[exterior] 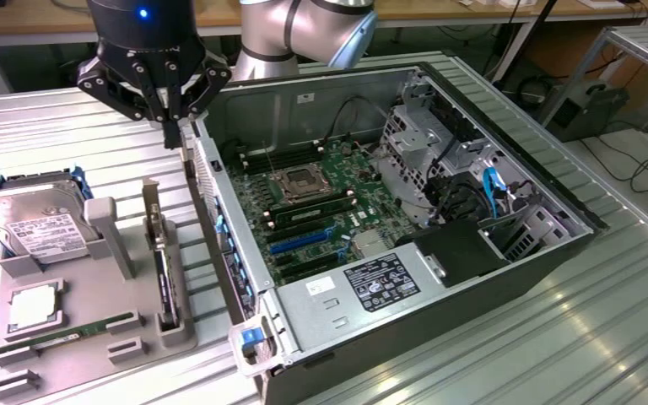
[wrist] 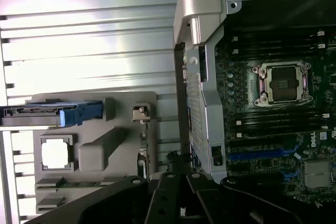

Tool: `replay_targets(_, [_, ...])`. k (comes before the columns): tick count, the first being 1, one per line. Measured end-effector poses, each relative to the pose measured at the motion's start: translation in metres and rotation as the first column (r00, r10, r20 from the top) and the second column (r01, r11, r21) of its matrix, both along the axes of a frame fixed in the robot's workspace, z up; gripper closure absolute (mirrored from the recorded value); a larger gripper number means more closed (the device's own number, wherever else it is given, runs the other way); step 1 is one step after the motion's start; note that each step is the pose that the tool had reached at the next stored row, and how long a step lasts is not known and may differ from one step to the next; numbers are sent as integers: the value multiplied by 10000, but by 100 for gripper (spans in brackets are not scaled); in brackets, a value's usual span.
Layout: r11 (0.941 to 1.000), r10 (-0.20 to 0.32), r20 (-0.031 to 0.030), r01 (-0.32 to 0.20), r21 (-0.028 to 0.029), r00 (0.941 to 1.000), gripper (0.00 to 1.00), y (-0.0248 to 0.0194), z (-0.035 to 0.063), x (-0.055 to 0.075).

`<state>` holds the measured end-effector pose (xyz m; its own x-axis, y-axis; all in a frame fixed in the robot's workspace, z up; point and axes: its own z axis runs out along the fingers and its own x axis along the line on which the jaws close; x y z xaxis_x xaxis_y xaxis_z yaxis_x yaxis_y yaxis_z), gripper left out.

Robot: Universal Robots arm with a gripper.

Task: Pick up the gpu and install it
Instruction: 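Reach for the gpu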

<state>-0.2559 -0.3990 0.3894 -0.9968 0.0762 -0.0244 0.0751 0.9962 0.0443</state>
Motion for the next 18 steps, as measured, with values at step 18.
replay_targets(18, [10000, -1, 1, 1, 1, 10000, 89, -3, -1, -106])
